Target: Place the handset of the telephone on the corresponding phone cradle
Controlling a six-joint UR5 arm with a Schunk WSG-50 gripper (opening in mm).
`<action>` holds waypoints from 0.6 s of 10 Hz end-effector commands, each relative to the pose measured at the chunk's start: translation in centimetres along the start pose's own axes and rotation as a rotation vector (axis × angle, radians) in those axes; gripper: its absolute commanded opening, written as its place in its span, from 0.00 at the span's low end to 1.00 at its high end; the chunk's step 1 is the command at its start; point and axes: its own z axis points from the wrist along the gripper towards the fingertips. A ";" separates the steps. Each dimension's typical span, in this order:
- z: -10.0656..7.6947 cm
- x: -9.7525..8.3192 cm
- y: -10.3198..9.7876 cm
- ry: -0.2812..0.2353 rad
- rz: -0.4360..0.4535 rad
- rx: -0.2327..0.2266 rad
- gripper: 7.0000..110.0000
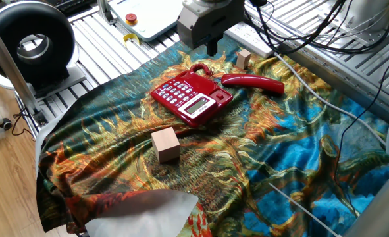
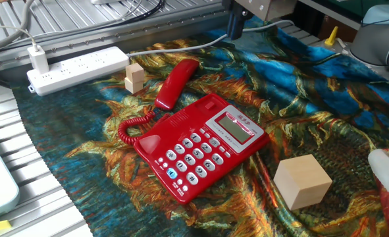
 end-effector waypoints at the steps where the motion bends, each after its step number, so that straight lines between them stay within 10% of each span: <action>1: -1.4 1.0 1.0 0.046 0.063 -0.039 0.00; 6: -1.5 0.7 0.2 0.064 0.048 0.000 0.00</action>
